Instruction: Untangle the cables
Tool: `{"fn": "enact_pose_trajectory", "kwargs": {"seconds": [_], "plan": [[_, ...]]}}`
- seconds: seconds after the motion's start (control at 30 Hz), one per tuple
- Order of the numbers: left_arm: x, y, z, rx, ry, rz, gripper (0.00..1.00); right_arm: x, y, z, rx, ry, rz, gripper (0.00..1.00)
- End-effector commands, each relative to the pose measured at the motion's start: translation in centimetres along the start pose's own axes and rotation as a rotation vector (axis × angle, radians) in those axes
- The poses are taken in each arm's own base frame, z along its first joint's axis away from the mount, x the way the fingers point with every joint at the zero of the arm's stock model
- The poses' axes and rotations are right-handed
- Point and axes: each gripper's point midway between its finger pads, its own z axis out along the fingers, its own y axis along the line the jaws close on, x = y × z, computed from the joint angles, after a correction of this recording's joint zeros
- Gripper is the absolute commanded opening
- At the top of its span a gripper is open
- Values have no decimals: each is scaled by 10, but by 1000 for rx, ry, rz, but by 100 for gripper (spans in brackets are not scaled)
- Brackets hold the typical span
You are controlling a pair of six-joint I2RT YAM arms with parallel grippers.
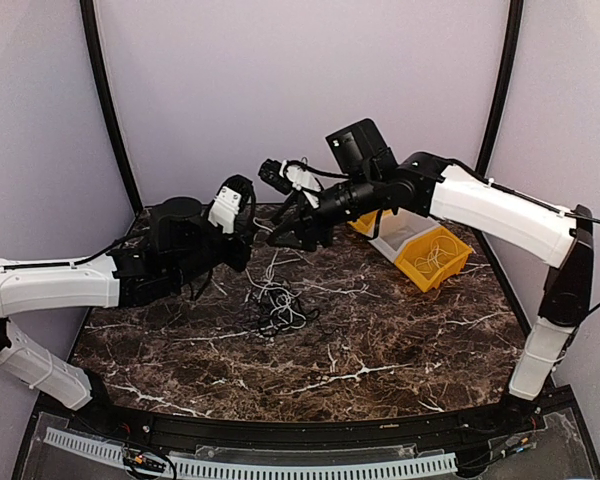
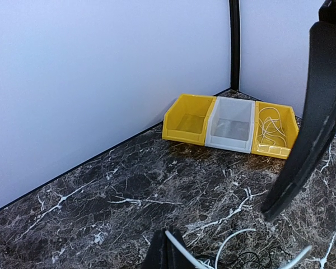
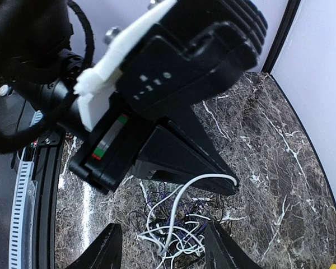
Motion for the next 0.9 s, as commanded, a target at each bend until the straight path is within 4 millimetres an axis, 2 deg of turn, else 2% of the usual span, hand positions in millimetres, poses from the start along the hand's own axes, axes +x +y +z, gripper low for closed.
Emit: {"fn": "enact_pose_trajectory", "kwargs": {"seconds": [0.0, 0.17, 0.23, 0.3, 0.33, 0.4, 0.43, 0.47, 0.5, 0.57, 0.7, 0.87], "plan": [[-25, -4, 0, 30, -69, -79, 0, -16, -18, 5, 89, -28, -6, 50], [-25, -6, -2, 47, -72, -97, 0, -15, -23, 8, 109, -27, 11, 30], [-24, -6, -2, 47, -71, -98, 0, -15, -25, 7, 124, -25, 11, 19], [-24, -6, -3, 49, -72, -103, 0, -12, -27, 8, 136, -18, 13, 4], [-23, -7, -3, 51, -71, -106, 0, -12, -29, 7, 145, -18, 14, 0], [-22, -7, -4, 54, -71, -106, 2, -12, -32, 4, 166, -16, 12, 0], [-21, -7, -4, 55, -68, -104, 17, -12, -34, 2, 177, -16, 7, 0], [-22, -7, -5, 56, -69, -103, 27, -12, -37, -2, 192, -15, 3, 0], [-21, -7, -5, 55, -66, -107, 44, -11, -41, -5, 209, -12, -5, 0], [-21, -6, -8, 54, -68, -109, 60, -9, -51, -16, 245, -11, -13, 0], [-18, -3, -18, 57, -77, -99, 73, -2, -80, -48, 323, -22, 6, 0], [-8, 5, -27, 23, -65, -88, 77, 13, -122, -101, 455, -29, 35, 0]]}}
